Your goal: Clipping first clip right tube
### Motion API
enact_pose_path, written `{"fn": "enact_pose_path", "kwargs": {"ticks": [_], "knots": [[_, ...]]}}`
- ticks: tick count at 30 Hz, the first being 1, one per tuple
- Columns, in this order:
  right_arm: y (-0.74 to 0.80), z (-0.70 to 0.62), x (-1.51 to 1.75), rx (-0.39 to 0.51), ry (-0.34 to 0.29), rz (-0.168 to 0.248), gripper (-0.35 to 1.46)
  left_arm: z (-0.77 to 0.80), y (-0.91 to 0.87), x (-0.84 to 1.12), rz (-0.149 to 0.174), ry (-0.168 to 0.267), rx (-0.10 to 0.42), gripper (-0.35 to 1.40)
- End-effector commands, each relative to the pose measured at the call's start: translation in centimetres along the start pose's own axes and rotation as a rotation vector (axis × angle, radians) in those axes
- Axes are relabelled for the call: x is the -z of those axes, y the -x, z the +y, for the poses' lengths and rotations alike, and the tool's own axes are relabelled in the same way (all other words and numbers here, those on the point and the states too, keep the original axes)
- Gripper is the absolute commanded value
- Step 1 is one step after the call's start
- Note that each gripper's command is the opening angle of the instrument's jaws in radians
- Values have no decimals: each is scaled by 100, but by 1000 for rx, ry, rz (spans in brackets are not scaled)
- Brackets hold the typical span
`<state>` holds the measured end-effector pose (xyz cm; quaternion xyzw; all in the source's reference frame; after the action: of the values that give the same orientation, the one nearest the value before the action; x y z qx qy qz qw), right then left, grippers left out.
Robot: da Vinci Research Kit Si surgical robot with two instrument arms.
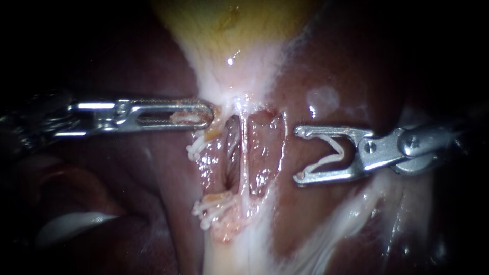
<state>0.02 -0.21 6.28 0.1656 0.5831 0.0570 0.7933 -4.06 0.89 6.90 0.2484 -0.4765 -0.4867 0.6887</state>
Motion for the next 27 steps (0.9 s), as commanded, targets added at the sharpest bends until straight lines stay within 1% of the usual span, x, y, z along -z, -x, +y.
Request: {"fn": "enact_pose_path", "kwargs": {"ticks": [1,6,9,11,14,16,18,21,27], "knots": [[0,0,0,0,0,0,50,0,0,0,0,0,0,-35],[0,0,0,0,0,0,50,0,3,5,2,-3,1,-35],[0,0,0,0,0,0,50,-3,13,15,8,-11,7,-35],[0,0,0,0,0,0,50,-9,22,26,12,-6,12,-35],[0,0,0,0,0,0,50,-19,36,43,-11,-5,29,-35],[0,0,-1,0,1,0,50,-26,43,54,-24,-6,23,-35],[-1,0,-2,0,1,0,50,-30,46,59,-29,-6,20,-35],[-1,0,-3,-1,2,0,50,-33,45,61,-30,-4,20,-35],[-1,-1,-7,0,-2,2,50,-33,43,60,-31,-3,19,-35]]}}
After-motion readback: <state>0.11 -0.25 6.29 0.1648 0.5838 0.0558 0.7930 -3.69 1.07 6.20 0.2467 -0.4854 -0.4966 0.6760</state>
